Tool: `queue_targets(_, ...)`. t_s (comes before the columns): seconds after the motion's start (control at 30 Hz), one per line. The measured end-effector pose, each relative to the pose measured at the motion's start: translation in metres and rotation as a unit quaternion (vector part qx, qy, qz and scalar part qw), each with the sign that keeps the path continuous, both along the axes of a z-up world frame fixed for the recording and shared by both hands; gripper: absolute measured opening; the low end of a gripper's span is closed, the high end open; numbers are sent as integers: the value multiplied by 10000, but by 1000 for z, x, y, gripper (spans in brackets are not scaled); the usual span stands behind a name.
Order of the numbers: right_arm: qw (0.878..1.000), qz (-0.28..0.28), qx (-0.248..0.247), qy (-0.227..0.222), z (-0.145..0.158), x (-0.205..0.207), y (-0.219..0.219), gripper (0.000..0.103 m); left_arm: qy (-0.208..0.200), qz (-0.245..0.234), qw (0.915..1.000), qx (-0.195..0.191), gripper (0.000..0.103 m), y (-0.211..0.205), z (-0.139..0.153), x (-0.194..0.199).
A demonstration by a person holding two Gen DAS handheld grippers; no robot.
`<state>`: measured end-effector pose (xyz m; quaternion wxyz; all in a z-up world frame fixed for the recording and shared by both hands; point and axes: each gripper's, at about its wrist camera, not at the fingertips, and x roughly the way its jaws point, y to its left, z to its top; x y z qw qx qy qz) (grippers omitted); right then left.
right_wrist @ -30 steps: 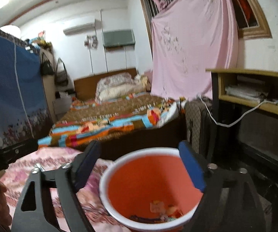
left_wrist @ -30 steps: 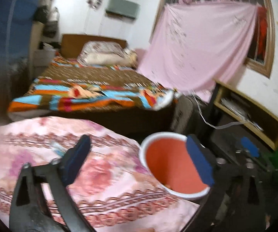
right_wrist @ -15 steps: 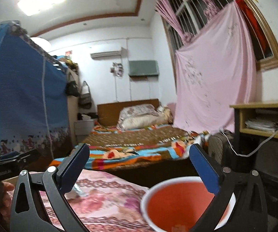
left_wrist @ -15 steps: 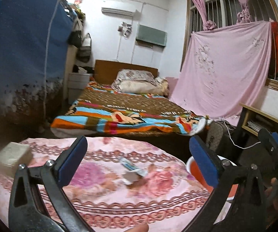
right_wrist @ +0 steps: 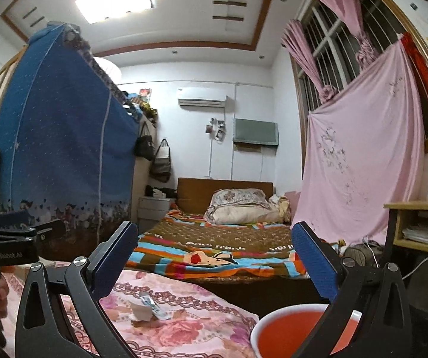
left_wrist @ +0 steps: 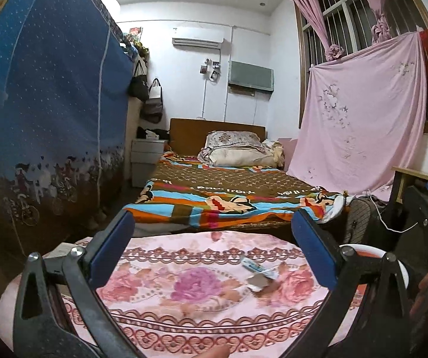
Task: Collect trash
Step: 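Move both open tools back over the remaining items on the bed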
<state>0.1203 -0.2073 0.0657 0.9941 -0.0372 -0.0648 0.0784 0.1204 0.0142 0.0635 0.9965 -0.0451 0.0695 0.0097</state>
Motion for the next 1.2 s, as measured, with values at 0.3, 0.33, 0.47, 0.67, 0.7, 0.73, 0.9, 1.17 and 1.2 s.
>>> queue_targets(0.3, 9999, 121, -102, 53, -4, 10, 10, 103, 91, 44, 9999, 129, 94, 3, -7, 5)
queue_targets(0.33, 9998, 136, -106, 69, -4, 12, 10, 103, 100, 51, 9998, 140, 94, 3, -8, 5)
queue_targets(0.47, 9994, 232, -102, 216, -8, 23, 12, 103, 175, 46, 9997, 144, 94, 3, -10, 11)
queue_targets(0.67, 9941, 501, -212, 933, -20, 62, 16, 103, 391, -80, 9991, 159, 94, 3, -20, 25)
queue_targets(0.7, 9924, 509, -233, 1092, -23, 68, 16, 103, 443, -112, 9988, 151, 94, 3, -22, 28)
queue_targets(0.73, 9904, 500, -265, 1261, -28, 75, 16, 103, 515, -156, 9984, 143, 94, 3, -25, 32)
queue_targets(0.9, 9792, 546, -286, 1931, -41, 100, 14, 98, 1008, -484, 9937, -3, 94, 1, -41, 54)
queue_targets(1.17, 9586, 858, -511, 2665, -59, 124, 26, 64, 2131, -1233, 9692, -36, 92, -18, -74, 98)
queue_targets(1.2, 9569, 867, -549, 2717, -61, 126, 27, 62, 2221, -1297, 9664, -36, 92, -20, -76, 102)
